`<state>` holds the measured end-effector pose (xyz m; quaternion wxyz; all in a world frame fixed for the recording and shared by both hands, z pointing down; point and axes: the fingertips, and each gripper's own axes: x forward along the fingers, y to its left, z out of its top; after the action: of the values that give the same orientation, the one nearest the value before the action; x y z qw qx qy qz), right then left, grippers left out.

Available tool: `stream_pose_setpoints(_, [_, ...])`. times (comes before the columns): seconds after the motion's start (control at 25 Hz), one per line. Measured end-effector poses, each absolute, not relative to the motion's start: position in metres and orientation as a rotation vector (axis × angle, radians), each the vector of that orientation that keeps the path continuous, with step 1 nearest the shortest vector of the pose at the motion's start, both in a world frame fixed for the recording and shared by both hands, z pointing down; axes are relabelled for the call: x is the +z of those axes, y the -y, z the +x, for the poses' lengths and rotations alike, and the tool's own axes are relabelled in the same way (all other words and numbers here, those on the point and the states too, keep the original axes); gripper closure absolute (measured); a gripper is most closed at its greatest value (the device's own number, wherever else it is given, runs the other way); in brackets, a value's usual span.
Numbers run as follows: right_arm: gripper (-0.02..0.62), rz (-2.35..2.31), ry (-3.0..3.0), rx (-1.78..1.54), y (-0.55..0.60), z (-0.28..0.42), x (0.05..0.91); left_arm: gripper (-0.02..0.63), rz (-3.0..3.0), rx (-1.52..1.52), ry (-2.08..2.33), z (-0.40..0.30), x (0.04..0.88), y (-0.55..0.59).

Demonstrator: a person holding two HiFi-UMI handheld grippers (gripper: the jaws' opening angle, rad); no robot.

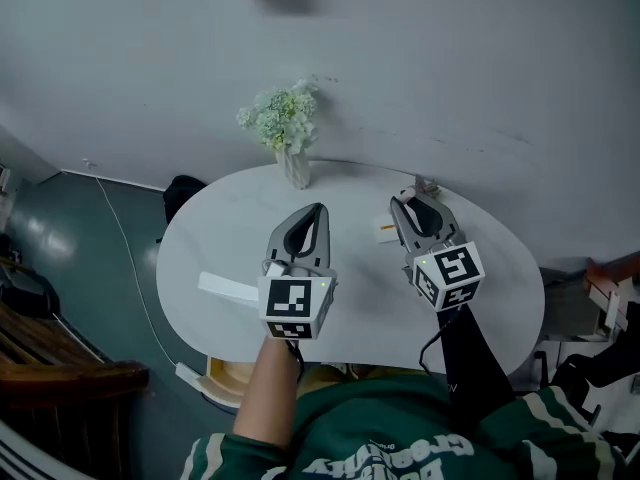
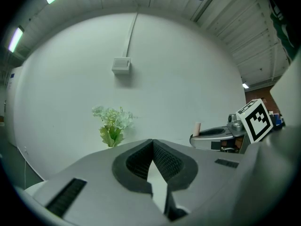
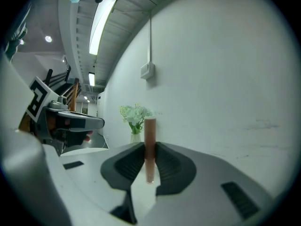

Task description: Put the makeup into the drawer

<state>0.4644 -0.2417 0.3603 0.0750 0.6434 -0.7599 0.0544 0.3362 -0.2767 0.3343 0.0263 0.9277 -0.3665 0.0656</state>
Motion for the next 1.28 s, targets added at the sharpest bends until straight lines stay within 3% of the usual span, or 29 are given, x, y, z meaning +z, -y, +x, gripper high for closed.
stream_pose_setpoints(0.48, [0.520,1.909,2.354,0.046,0.251,0.436,0.338,0.606,2.767,0.253,1.421,0.267,0.336,0.281])
stream_pose_setpoints(1.28, [0.520,1.326,2.701,0.031,0.260,0.143,0.346,0.606,2.409,0.247,1.953,-0.021,0.327,0.235])
